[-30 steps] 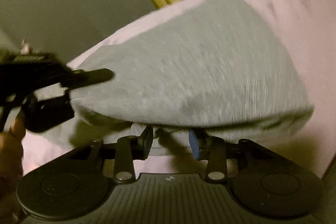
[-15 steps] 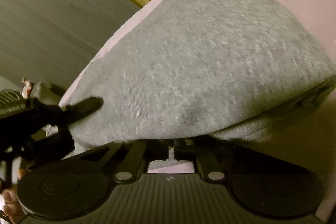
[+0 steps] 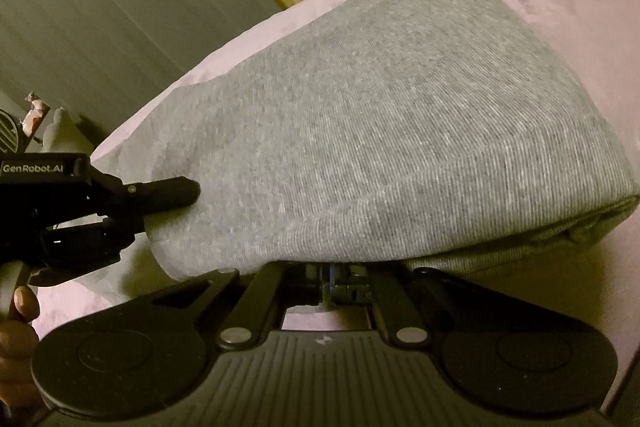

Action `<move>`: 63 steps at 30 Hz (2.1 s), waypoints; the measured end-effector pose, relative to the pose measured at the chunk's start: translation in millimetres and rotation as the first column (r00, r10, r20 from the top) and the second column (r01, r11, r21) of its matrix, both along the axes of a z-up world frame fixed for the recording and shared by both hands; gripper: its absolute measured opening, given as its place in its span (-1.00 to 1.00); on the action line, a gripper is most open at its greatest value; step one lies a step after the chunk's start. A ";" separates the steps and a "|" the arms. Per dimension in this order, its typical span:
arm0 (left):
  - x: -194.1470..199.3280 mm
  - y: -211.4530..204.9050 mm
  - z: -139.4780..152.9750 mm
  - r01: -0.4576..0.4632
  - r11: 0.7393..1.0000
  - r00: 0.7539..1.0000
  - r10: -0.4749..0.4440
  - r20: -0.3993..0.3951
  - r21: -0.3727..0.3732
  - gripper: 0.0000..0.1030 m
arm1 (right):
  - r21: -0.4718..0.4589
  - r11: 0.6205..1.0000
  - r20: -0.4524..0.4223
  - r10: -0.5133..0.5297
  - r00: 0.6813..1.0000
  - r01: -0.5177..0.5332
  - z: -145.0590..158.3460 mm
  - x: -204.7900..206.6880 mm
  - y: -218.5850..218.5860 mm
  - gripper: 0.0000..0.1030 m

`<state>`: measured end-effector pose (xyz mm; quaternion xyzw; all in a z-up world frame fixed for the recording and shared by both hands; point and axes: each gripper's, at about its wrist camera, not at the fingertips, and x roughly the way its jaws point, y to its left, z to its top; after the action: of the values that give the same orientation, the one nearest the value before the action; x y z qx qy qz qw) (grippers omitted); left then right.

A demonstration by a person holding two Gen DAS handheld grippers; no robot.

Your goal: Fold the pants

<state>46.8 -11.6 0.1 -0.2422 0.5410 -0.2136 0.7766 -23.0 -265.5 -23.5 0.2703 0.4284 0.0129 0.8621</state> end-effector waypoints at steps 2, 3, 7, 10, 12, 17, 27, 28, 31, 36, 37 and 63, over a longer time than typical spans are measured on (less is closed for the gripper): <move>0.3 -0.8 -0.2 0.002 1.000 1.000 -0.002 -0.001 0.008 -0.72 | -0.008 1.000 -0.002 0.003 1.000 -0.003 1.7 1.2 2.4 -0.94; 0.4 -1.0 0.0 0.002 1.000 1.000 -0.002 -0.001 0.013 -0.72 | -0.011 1.000 -0.001 0.003 1.000 -0.003 3.7 3.9 3.9 -0.94; 1.5 0.1 8.4 0.006 1.000 1.000 -0.006 0.008 0.012 -0.72 | -0.005 1.000 -0.008 -0.004 1.000 0.004 12.0 4.6 4.5 -0.95; 2.8 0.3 26.6 0.010 1.000 0.998 -0.012 0.062 0.030 -0.72 | 0.117 0.993 0.026 -0.025 0.999 0.022 22.3 4.5 5.6 -0.95; 2.5 1.5 38.2 0.011 0.998 0.994 -0.018 0.104 0.066 -0.71 | 0.199 0.980 0.069 -0.010 0.998 -0.004 31.9 4.5 16.1 -0.95; 0.4 6.2 28.7 0.024 0.990 0.998 -0.032 0.057 0.140 -0.42 | 0.165 0.984 -0.080 0.082 0.993 -0.068 -9.3 6.5 42.8 -0.95; -21.6 38.7 13.7 -0.017 0.989 0.999 0.012 0.034 0.146 0.12 | 0.200 0.943 -0.027 0.278 0.960 -0.267 38.7 -3.5 21.1 -0.45; -23.1 41.0 15.8 -0.027 0.987 0.999 0.020 0.046 0.159 0.12 | 0.193 0.939 -0.010 0.292 0.956 -0.285 46.6 -6.5 17.3 -0.45; -24.5 42.6 20.4 -0.032 0.987 0.998 0.022 0.065 0.159 0.12 | 0.111 0.951 0.127 0.273 0.954 -0.287 81.1 -19.1 -3.2 -0.45; -35.9 11.1 25.3 0.074 0.991 0.994 -0.082 0.067 0.115 0.13 | -0.232 0.967 0.135 0.139 0.981 -0.105 88.9 -0.1 -27.7 -0.45; -40.5 5.5 21.8 0.099 0.991 0.993 -0.104 0.049 0.084 0.15 | -0.245 0.965 0.060 0.116 0.991 -0.098 76.3 9.0 -33.2 -0.47; -60.3 -13.3 -3.0 0.072 0.985 0.986 -0.094 0.139 0.155 -0.91 | -0.117 0.993 -0.010 -0.002 1.000 0.001 48.6 5.1 -49.9 0.10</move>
<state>-13.4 -24.9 -2.8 -0.1441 0.5069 -0.2220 0.8204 -17.9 -315.4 25.1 0.2200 0.4327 -0.0142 0.8742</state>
